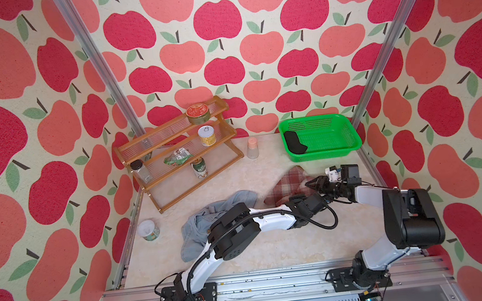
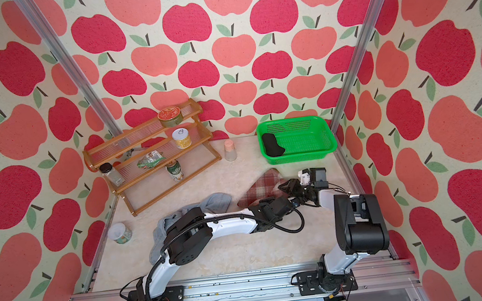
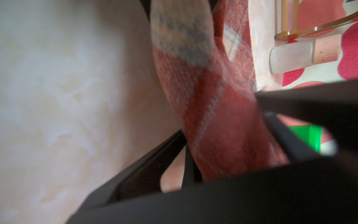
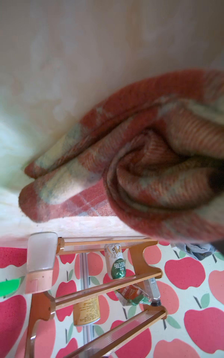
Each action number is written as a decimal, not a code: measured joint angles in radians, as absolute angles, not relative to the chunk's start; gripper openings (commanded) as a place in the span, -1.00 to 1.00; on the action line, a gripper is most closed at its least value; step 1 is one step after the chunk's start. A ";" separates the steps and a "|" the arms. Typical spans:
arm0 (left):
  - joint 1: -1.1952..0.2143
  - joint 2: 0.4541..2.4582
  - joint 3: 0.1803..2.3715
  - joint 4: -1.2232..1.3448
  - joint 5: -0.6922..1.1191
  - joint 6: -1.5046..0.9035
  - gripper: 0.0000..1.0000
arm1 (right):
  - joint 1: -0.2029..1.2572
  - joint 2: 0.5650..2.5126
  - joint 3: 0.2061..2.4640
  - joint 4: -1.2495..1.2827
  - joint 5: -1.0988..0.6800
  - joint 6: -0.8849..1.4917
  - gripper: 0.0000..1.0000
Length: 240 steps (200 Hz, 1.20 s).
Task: Roll up the skirts
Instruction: Roll the skirt at the center of the board.
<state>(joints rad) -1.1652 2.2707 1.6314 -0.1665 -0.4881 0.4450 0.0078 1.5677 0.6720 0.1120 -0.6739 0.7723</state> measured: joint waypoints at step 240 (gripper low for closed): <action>-0.754 2.311 1.559 0.116 0.881 -0.385 -0.79 | 0.029 1.625 0.526 0.419 -0.744 0.835 0.79</action>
